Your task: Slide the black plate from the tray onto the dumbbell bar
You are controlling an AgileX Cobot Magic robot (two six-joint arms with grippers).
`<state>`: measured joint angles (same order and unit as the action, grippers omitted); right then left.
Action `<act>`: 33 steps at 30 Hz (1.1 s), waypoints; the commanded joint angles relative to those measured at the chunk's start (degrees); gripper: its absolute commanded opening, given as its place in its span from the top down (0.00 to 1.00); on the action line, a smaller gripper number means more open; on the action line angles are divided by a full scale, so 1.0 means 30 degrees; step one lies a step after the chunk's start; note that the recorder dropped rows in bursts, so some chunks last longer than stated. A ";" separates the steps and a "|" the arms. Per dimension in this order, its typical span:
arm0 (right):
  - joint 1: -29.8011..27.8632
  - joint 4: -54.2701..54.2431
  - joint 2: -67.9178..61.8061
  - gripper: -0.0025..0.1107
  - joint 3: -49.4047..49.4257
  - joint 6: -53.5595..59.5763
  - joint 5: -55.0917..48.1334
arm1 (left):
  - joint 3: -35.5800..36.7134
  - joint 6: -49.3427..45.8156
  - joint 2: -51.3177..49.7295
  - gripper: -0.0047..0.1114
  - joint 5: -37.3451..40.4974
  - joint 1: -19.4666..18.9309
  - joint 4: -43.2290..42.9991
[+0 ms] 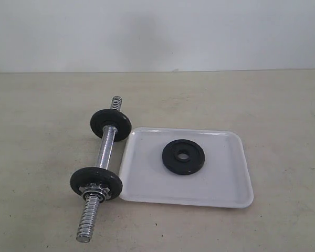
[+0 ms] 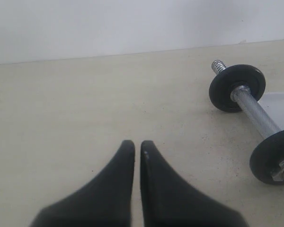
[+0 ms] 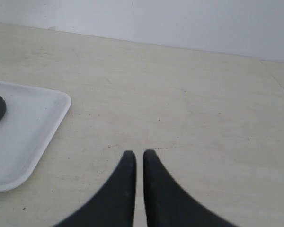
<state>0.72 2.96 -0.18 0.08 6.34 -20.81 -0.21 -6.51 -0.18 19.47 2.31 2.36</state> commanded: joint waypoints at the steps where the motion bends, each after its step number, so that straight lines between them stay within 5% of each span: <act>1: -0.0068 0.0044 0.0060 0.94 -0.0028 -0.0002 -0.0007 | 0.0071 0.0155 0.0059 0.92 -0.0037 0.0010 -0.0016; 20: -0.0068 0.0101 0.0060 0.94 -0.0028 0.0487 0.0821 | 0.0071 0.0155 0.0059 0.92 -0.0037 0.0010 -0.0016; 33: -0.0068 -0.0985 0.0060 0.94 -0.0028 -0.0633 0.9439 | 0.0071 0.0155 0.0059 0.92 -0.0037 0.0010 -0.0016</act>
<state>0.72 0.00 -0.18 0.08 4.67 2.74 -0.21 -6.51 -0.18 19.47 2.31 2.36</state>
